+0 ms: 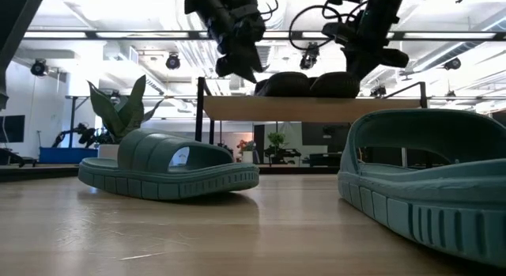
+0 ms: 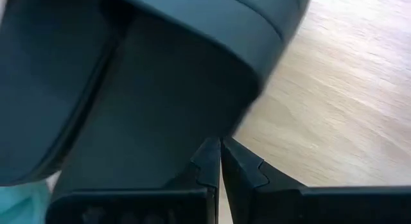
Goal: Pick and place slides into the shelf
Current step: Adjust the black slides on the shelf
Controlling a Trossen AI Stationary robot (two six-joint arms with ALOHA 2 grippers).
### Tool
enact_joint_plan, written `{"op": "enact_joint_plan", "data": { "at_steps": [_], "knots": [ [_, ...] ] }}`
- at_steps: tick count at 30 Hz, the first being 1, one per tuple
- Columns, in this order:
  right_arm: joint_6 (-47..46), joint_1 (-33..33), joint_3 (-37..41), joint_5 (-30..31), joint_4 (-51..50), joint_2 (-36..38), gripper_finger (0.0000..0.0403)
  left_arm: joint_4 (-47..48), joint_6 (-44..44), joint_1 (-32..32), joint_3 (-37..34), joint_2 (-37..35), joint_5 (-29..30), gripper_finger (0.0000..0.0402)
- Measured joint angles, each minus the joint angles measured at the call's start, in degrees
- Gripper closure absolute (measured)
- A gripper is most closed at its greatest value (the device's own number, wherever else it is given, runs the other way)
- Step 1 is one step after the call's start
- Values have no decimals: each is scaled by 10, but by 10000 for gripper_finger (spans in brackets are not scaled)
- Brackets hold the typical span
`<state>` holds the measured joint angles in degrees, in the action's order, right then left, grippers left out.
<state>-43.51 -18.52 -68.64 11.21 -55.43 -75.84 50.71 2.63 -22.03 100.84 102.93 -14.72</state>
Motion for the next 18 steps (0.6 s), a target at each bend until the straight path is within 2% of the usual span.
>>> {"op": "enact_joint_plan", "data": {
  "at_steps": [8,18],
  "knots": [
    [5,-13,0,3,93,-4,394,-56,1,21,-1,15,0,226],
    [27,-30,2,-9,95,-35,394,-47,17,21,-18,26,0,226]
  ]
}}
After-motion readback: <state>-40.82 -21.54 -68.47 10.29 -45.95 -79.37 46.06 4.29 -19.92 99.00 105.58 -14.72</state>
